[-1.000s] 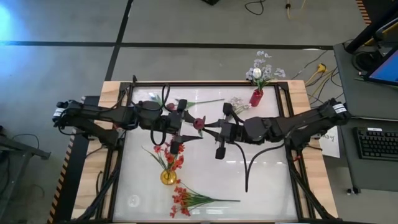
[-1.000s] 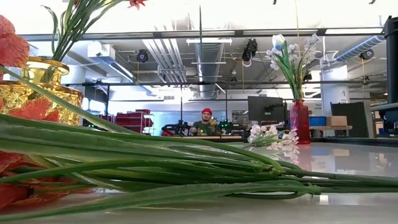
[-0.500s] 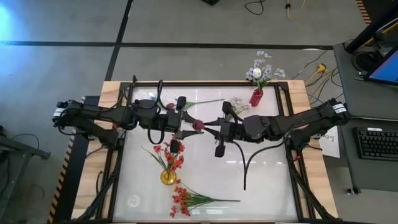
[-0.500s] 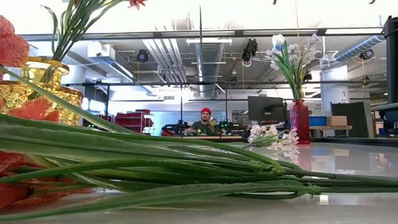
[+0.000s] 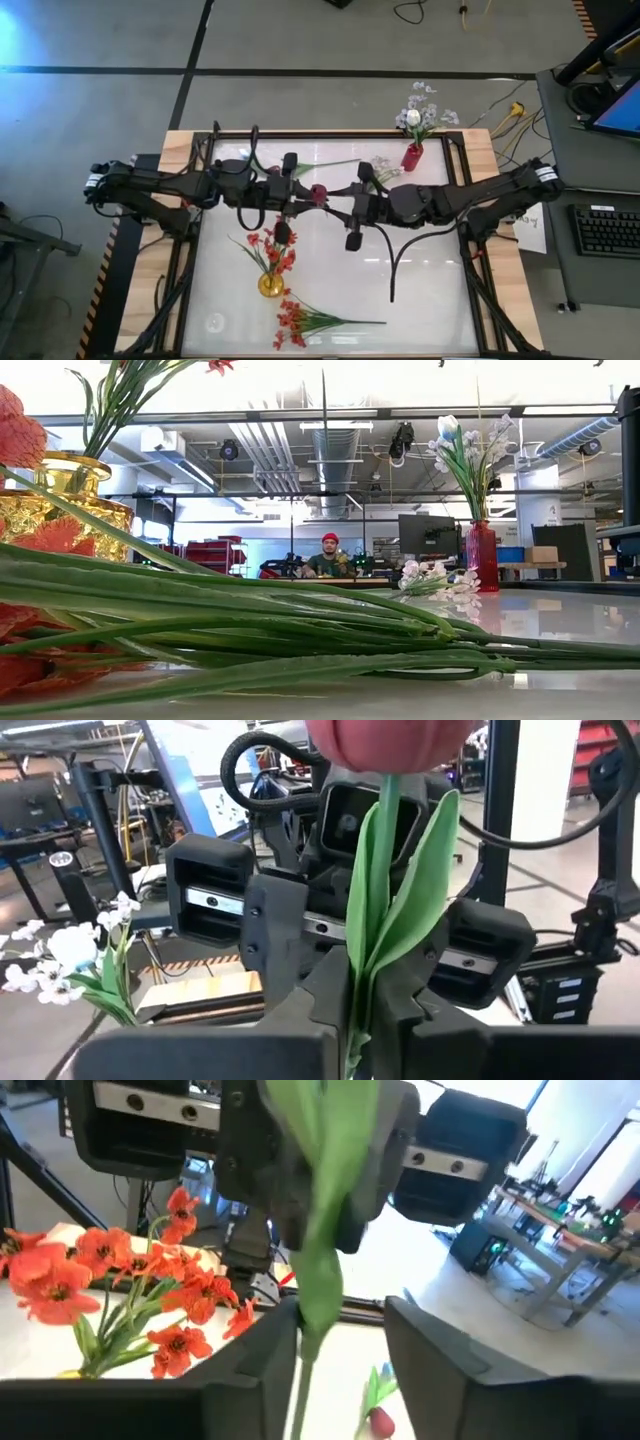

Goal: Sort flowers into vase by color
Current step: Put the bottom red tulip into the yellow vase

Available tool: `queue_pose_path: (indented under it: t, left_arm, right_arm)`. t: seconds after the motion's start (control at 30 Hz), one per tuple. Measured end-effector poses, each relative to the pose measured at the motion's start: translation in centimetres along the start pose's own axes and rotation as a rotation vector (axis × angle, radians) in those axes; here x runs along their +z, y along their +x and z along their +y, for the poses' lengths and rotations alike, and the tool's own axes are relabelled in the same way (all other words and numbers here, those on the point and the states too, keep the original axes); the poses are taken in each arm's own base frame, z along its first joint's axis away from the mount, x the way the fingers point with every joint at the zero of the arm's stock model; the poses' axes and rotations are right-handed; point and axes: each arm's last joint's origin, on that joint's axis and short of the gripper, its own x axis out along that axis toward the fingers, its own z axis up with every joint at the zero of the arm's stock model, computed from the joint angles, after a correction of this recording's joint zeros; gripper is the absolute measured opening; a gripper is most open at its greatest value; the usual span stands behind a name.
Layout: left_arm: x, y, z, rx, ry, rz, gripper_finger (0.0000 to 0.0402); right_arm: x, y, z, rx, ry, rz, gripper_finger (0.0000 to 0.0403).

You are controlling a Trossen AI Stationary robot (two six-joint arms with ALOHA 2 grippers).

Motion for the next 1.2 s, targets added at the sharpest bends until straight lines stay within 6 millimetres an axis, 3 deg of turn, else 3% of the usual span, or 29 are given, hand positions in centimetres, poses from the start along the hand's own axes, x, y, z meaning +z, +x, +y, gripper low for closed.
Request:
queue_pose_path:
  t: [0.13,0.27,0.43,0.6,0.7,0.9,1.2]
  left_arm:
    - [0.3,-0.7,-0.6,-0.032,-0.040,0.014,0.0001]
    - [1.4,-2.7,-2.0,-0.095,-0.116,0.017,0.0000]
    - [4.1,-7.4,-3.2,-0.123,-0.190,-0.066,0.0000]
    - [7.6,-13.4,-1.7,0.045,-0.196,-0.062,0.0000]
    - [8.5,-15.8,-1.2,0.061,-0.268,-0.017,0.0000]
    - [10.4,-17.3,-1.1,-0.007,-0.381,-0.051,0.0000]
    - [12.2,-17.6,-0.8,-0.005,-0.305,-0.073,0.0000]
  right_arm:
    - [0.2,-1.1,-0.6,0.013,0.069,0.033,0.0185]
    - [-0.3,-2.3,-1.0,0.026,0.147,0.121,0.0213]
    - [-1.1,-2.8,-1.0,0.028,0.229,0.213,0.0229]
    - [-1.2,-2.4,-0.8,0.024,0.269,0.219,0.0233]
    - [-1.4,-2.3,-0.7,0.023,0.289,0.227,0.0233]
    - [-1.6,-1.9,-0.5,0.019,0.321,0.236,0.0233]
    - [-2.2,-1.2,0.1,0.018,0.316,0.262,0.0233]
